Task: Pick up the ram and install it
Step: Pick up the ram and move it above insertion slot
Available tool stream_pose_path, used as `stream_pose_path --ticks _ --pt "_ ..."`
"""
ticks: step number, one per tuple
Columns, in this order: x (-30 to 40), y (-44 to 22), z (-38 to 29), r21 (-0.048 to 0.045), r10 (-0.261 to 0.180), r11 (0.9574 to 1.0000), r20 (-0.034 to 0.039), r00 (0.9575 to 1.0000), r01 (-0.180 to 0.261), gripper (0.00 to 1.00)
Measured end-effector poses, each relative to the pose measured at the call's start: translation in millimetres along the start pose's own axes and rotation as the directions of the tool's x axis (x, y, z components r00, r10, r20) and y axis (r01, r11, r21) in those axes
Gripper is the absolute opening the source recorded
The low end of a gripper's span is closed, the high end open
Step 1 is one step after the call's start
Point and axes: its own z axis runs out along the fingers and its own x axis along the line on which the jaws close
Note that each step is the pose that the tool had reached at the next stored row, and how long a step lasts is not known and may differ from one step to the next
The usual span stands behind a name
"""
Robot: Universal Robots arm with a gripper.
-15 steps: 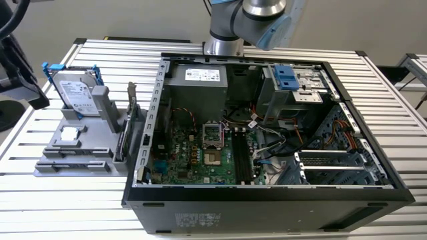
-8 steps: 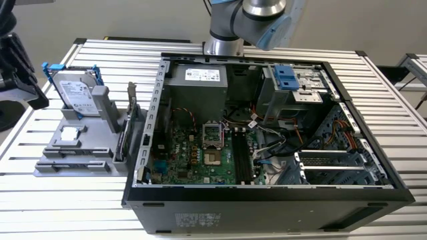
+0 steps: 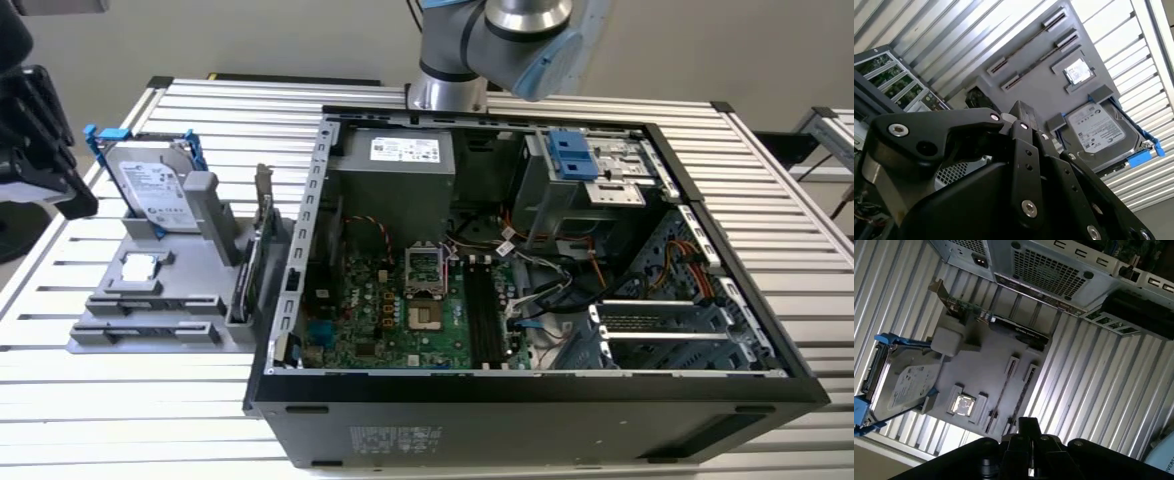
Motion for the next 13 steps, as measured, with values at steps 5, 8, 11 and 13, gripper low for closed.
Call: stream_pose_path --ticks 5,8,11,13 --pt "0.0 0.0 0.0 0.0001 0.071 0.9975 0.0022 0.9975 -0.071 0.00" --pt "0.0 0.0 0.1 0.0001 0.113 0.9936 0.0034 0.9936 -0.113 0.00" --pt "0.0 0.0 0.1 -0.0001 0.156 0.9878 0.0047 0.9878 -0.156 0.00" --pt "0.0 0.0 0.2 -0.0002 0.184 0.9830 0.0055 0.9830 -0.184 0.00"
